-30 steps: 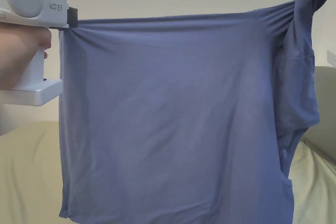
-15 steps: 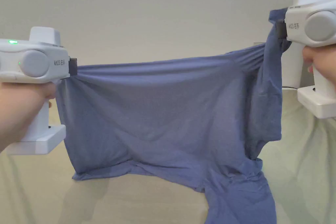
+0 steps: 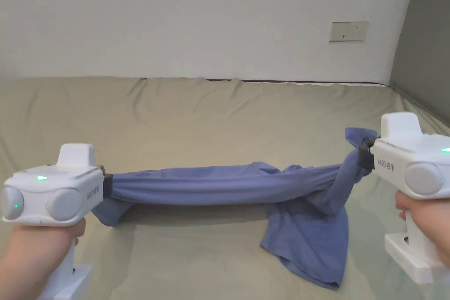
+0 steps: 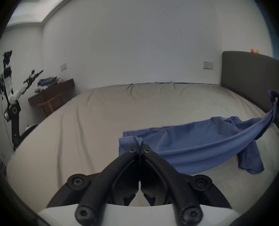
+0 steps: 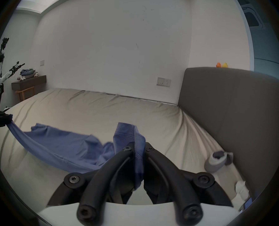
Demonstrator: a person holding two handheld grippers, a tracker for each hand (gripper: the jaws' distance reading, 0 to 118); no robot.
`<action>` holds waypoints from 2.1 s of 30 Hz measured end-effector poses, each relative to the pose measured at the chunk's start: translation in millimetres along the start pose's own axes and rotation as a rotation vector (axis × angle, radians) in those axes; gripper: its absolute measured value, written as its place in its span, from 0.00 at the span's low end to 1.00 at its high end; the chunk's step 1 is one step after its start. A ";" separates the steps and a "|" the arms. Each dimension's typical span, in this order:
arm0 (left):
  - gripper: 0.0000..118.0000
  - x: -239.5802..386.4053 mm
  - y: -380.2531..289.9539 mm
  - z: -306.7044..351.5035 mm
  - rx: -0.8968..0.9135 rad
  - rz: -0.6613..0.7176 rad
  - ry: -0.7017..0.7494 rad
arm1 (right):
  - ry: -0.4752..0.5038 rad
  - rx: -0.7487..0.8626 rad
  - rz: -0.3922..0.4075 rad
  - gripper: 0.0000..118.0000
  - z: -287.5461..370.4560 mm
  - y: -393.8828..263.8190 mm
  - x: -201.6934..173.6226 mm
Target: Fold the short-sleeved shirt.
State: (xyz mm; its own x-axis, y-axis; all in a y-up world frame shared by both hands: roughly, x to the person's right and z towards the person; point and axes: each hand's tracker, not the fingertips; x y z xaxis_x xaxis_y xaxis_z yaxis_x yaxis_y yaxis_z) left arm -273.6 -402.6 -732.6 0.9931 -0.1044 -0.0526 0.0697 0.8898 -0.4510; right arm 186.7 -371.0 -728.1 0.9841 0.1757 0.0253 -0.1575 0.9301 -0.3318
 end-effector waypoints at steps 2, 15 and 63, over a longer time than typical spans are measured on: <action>0.00 -0.3 -13.2 17.7 -0.027 0.013 -0.012 | 0.018 -0.019 -0.008 0.06 22.4 -16.3 -0.8; 0.00 -42.9 -99.7 175.8 -0.029 0.015 -0.104 | 0.111 -0.012 0.001 0.06 224.2 -102.2 14.7; 0.00 -73.0 -199.2 380.6 0.057 -0.007 -0.231 | 0.230 0.051 -0.111 0.00 403.9 -159.2 3.8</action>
State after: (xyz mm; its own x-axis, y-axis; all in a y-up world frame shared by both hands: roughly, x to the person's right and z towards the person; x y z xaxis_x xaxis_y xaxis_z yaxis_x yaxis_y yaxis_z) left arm -324.3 -403.3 -299.8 0.9872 -0.0116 0.1588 0.0749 0.9139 -0.3990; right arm 182.4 -388.2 -294.3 0.9874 -0.0012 -0.1585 -0.0456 0.9557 -0.2909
